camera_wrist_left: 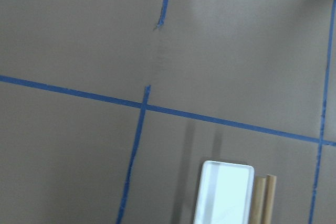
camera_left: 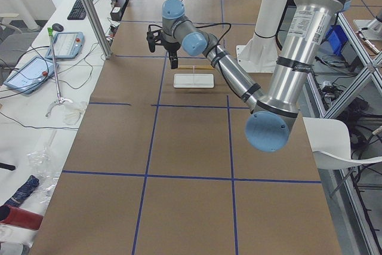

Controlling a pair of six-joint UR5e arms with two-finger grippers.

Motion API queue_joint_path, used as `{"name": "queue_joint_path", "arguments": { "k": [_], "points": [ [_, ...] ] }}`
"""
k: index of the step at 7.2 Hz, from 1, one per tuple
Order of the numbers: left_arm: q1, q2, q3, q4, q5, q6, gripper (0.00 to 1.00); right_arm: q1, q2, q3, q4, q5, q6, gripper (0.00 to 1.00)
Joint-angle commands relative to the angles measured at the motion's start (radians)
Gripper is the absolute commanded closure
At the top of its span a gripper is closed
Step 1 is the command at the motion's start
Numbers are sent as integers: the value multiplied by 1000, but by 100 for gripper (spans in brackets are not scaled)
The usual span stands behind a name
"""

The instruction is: Hang towel on rack

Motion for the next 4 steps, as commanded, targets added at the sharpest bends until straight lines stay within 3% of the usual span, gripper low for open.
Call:
{"name": "queue_joint_path", "arguments": {
  "k": [1, 4],
  "points": [
    [81, -90, 6, 2, 2, -186, 0, -137, 166, 12, -1, -49, 204, 100],
    [144, -245, 55, 2, 3, -513, 0, -348, 352, 15, -3, -215, 453, 100]
  ]
}}
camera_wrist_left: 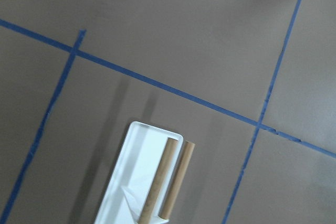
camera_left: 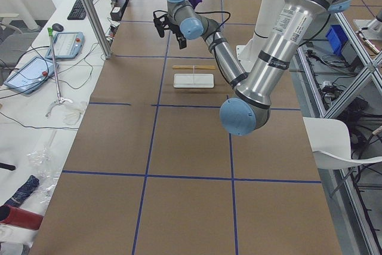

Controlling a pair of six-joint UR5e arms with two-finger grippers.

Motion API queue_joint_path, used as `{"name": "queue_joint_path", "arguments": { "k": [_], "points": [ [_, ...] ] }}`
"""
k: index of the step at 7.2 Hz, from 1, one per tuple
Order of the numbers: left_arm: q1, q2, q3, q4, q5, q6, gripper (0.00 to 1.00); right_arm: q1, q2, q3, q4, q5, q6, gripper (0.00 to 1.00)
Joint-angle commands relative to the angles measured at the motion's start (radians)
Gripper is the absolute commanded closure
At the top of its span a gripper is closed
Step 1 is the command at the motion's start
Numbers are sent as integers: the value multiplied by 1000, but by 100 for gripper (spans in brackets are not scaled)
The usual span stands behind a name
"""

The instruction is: Hang towel on rack

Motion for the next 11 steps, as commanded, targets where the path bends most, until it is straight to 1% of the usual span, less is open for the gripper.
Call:
{"name": "queue_joint_path", "arguments": {
  "k": [1, 2, 3, 4, 5, 6, 7, 8, 10, 11],
  "points": [
    [42, -84, 20, -2, -1, -214, 0, -145, 92, 2, -1, -124, 99, 100],
    [71, -109, 23, 0, 2, -274, 0, -190, 122, 2, -1, -163, 99, 100],
    [87, -164, 78, 1, 5, -370, 0, -222, 136, 11, -1, -196, 99, 100],
    [111, -201, 98, 1, 5, -420, 0, -265, 158, 21, -1, -251, 99, 100],
    [124, -222, 100, 1, 5, -466, 0, -322, 178, 27, -1, -344, 99, 100],
    [144, -232, 100, 3, 5, -507, 0, -356, 185, 27, -1, -400, 99, 100],
    [168, -265, 120, 3, 6, -552, 1, -368, 187, 27, -1, -411, 99, 100],
    [193, -309, 170, 3, 6, -575, 2, -377, 204, 27, -3, -415, 99, 100],
    [211, -328, 183, 3, 6, -591, 2, -390, 225, 27, -3, -440, 99, 100],
    [214, -347, 206, 3, 8, -591, 2, -399, 230, 30, -3, -452, 98, 100]
  ]
}}
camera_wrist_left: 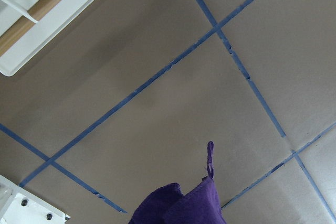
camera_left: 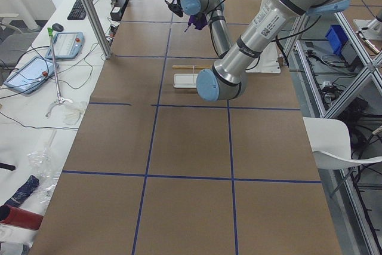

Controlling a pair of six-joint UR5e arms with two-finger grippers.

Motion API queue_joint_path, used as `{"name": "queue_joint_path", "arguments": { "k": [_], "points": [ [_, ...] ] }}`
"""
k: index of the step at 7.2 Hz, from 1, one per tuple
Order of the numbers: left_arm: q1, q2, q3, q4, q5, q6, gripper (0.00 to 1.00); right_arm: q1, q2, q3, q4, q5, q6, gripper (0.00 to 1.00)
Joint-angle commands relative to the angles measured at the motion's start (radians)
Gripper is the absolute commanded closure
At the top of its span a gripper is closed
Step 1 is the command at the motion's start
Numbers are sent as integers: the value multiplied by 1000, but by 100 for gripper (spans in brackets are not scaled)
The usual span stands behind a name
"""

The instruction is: Hang towel on rack

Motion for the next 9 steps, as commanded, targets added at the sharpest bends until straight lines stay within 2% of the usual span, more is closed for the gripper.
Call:
{"name": "queue_joint_path", "arguments": {
  "k": [1, 3, 4, 5, 8, 9],
  "points": [
    [17, -42, 50, 0, 1, -7, 2, -24, 12, 2, 0, -32, -1, 100],
    [34, -56, 61, 0, 3, -9, 6, -40, 26, 4, 0, -46, -1, 100],
    [35, -55, 64, 0, 3, -10, 13, -41, 33, 4, 0, -48, -1, 100],
    [43, -55, 64, 0, 3, -10, 25, -41, 33, 4, 0, -48, -1, 100],
    [43, -55, 61, 0, 3, -12, 100, -41, 35, 4, 0, -48, -1, 100],
    [43, -55, 58, 0, 3, -12, 100, -41, 40, 4, 0, -48, -1, 100]
  ]
}}
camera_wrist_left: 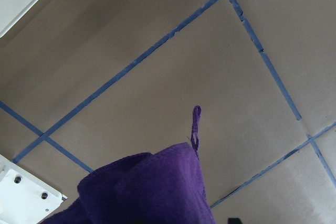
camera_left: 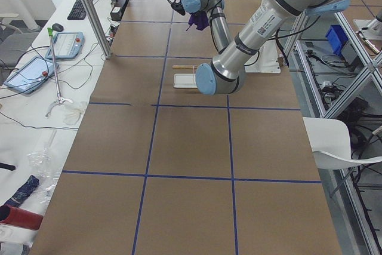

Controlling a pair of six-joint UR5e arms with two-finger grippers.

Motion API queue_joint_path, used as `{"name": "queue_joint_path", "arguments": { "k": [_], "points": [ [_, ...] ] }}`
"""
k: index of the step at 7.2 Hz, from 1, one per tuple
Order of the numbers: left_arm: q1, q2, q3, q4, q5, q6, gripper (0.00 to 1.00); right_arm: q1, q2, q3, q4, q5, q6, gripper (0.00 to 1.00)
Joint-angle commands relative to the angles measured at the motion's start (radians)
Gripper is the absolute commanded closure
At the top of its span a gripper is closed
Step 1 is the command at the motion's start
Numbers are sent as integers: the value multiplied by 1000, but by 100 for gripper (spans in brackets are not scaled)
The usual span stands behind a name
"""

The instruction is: Hang towel on rack

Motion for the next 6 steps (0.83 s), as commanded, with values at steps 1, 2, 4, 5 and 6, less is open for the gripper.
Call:
{"name": "queue_joint_path", "arguments": {
  "k": [1, 2, 4, 5, 6],
  "points": [
    [0, 0, -9, 2, 0, 0, 100, 0, 4, 0, 0, -2, 0, 100],
    [0, 0, -12, 11, 0, 0, 100, 1, 5, 0, 0, -2, 0, 100],
    [0, -2, -32, 26, 0, 0, 100, -2, 2, -2, -2, -12, 0, 43],
    [0, 0, -43, 28, 0, 0, 100, -3, -2, -2, -8, -24, 0, 0],
    [0, 0, -43, 28, 0, 0, 100, -3, 2, 0, -27, -23, -2, 0]
  ]
}}
